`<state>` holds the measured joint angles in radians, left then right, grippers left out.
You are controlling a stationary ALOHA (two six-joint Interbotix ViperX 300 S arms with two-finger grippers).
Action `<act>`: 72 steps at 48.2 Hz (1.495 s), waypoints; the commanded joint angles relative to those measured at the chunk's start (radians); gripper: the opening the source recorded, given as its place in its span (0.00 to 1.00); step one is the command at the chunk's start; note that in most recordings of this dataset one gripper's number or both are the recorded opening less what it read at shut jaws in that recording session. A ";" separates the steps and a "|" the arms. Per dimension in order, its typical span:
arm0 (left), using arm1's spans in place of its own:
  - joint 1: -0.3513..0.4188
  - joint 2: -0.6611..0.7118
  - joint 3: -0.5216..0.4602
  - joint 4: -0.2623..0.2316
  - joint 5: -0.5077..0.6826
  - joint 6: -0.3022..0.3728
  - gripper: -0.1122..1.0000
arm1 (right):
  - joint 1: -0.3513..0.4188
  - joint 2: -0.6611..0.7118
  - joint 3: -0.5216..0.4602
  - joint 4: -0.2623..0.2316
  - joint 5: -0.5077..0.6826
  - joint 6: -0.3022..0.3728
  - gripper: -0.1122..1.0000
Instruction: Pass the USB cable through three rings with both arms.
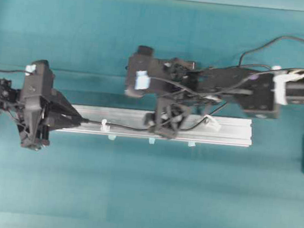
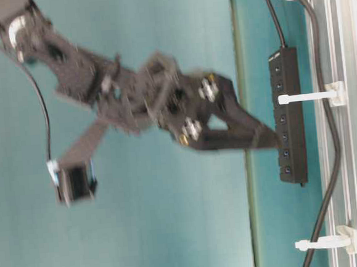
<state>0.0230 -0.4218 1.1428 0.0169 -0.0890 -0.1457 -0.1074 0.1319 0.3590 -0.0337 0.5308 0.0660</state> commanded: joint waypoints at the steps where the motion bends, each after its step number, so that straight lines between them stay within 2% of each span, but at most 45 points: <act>1: -0.003 -0.037 -0.017 0.003 0.020 0.000 0.31 | -0.005 -0.058 0.038 -0.002 -0.021 0.000 0.93; 12: -0.002 -0.103 -0.020 0.003 0.118 -0.003 0.31 | -0.018 -0.117 0.121 -0.002 -0.029 0.008 0.93; 26: -0.003 -0.166 -0.020 0.002 0.184 -0.008 0.31 | -0.028 -0.164 0.181 -0.002 -0.038 0.008 0.93; 43: -0.003 -0.209 -0.020 0.003 0.210 -0.008 0.31 | -0.032 -0.256 0.281 -0.002 -0.038 0.014 0.93; 52: -0.003 -0.227 -0.021 0.003 0.213 -0.009 0.31 | -0.032 -0.305 0.333 -0.002 -0.041 0.049 0.92; 72: -0.003 -0.227 -0.029 0.003 0.213 -0.011 0.31 | -0.021 -0.359 0.408 0.000 -0.114 0.080 0.92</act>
<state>0.0230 -0.6473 1.1367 0.0169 0.1289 -0.1549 -0.1304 -0.2025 0.7639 -0.0337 0.4249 0.1319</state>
